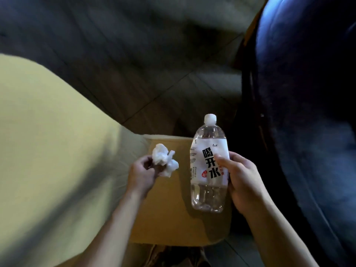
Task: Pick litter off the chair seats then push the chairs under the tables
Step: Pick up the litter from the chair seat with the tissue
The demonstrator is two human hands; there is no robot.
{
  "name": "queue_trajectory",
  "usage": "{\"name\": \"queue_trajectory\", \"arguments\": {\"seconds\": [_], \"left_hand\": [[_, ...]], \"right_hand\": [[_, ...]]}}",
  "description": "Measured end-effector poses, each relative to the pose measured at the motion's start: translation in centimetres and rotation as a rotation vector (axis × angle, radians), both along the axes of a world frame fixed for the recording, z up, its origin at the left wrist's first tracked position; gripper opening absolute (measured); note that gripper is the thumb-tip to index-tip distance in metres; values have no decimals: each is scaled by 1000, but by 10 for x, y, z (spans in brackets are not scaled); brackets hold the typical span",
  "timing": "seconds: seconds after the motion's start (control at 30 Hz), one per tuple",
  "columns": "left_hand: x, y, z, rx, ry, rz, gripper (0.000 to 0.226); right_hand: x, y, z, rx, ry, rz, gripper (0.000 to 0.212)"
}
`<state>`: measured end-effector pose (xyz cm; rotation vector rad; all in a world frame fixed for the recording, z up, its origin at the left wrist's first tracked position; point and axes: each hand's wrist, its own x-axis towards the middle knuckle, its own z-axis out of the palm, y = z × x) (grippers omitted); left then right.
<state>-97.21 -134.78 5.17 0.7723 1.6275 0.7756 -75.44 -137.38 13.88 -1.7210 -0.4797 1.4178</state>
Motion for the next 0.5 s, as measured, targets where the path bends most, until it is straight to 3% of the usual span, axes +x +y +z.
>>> {"name": "queue_trajectory", "arguments": {"seconds": [0.1,0.27,0.5], "left_hand": [[11,1,76,69,-121,23,27],[54,-24,181,175,-357,-141,50],[131,-92,257,181,-517,-560,34]], "right_hand": [[11,-25,59,67,5,-114,17],[33,-86,138,198,32,-320,18],[72,-204,208,316,6,-619,21]]}}
